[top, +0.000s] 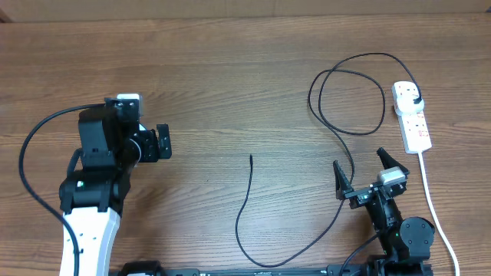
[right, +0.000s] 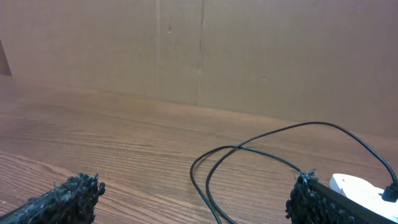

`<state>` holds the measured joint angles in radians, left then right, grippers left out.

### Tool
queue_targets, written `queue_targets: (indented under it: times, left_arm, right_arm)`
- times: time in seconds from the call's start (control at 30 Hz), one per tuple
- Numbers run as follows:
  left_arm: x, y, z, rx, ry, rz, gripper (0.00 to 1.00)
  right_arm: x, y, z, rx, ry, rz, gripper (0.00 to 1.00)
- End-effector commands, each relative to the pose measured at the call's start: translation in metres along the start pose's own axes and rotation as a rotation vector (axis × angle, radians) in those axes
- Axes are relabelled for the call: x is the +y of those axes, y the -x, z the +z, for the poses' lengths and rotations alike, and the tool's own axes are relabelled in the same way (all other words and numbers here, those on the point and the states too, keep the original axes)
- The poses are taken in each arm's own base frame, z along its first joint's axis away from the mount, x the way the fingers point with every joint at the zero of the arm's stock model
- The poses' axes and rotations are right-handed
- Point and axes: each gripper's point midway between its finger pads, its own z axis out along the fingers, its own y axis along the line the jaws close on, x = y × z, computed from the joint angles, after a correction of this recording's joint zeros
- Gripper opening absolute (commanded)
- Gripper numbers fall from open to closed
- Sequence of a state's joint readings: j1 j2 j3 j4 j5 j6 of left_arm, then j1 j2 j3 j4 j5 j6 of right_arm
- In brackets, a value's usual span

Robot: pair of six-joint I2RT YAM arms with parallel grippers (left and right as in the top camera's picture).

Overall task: Plug charger to phone and switch on socket
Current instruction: 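Move the left gripper forward over the Galaxy S24 phone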

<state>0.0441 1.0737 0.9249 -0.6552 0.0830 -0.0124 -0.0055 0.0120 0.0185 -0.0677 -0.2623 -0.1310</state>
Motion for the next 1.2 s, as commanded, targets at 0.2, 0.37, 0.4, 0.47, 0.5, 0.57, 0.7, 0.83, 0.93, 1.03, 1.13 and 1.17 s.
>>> queue_targets:
  times: [0.2,0.37,0.4,0.47,0.5,0.57,0.7,0.83,0.93,1.03,1.13,1.17]
  left_arm:
    - [-0.030,-0.001,0.015,0.060,-0.191,-0.043,1.00]
    - [-0.003,-0.008,0.027,0.104,-0.029,-0.225,1.00]
    - [0.003,-0.010,0.029,0.115,0.010,-0.258,1.00]
    - [0.012,-0.013,0.030,0.138,0.067,-0.293,1.00]
    - [0.015,-0.014,0.030,0.152,0.084,-0.300,1.00]
    - [0.018,-0.013,0.030,0.178,0.110,-0.316,1.00]
    - [0.027,-0.007,0.028,0.231,0.175,-0.346,1.00]
    - [0.033,0.001,0.028,0.285,0.227,-0.385,1.00]
    - [0.035,0.004,0.031,0.335,0.256,-0.417,1.00]
    - [0.035,0.004,0.038,0.400,0.274,-0.438,1.00]
    - [0.036,0.002,0.049,0.462,0.293,-0.452,1.00]
    - [0.037,0.001,0.052,0.480,0.299,-0.457,1.00]
  right_arm:
    - [0.000,-0.002,0.000,-0.004,-0.001,-0.003,1.00]
    - [0.000,-0.002,0.000,-0.004,-0.001,-0.003,1.00]
    - [0.000,-0.002,0.000,-0.004,-0.001,-0.003,1.00]
    - [0.000,-0.002,0.000,-0.004,-0.001,-0.003,1.00]
    - [0.000,-0.002,0.000,-0.004,-0.001,-0.003,1.00]
    - [0.000,-0.002,0.000,-0.004,-0.001,-0.003,1.00]
    - [0.000,-0.002,0.000,-0.004,-0.001,-0.003,1.00]
    - [0.000,-0.002,0.000,-0.004,-0.001,-0.003,1.00]
    - [0.000,-0.002,0.000,-0.004,-0.001,-0.003,1.00]
    - [0.000,-0.002,0.000,-0.004,-0.001,-0.003,1.00]
    - [0.000,-0.002,0.000,-0.004,-0.001,-0.003,1.00]
    - [0.000,-0.002,0.000,-0.004,-0.001,-0.003,1.00]
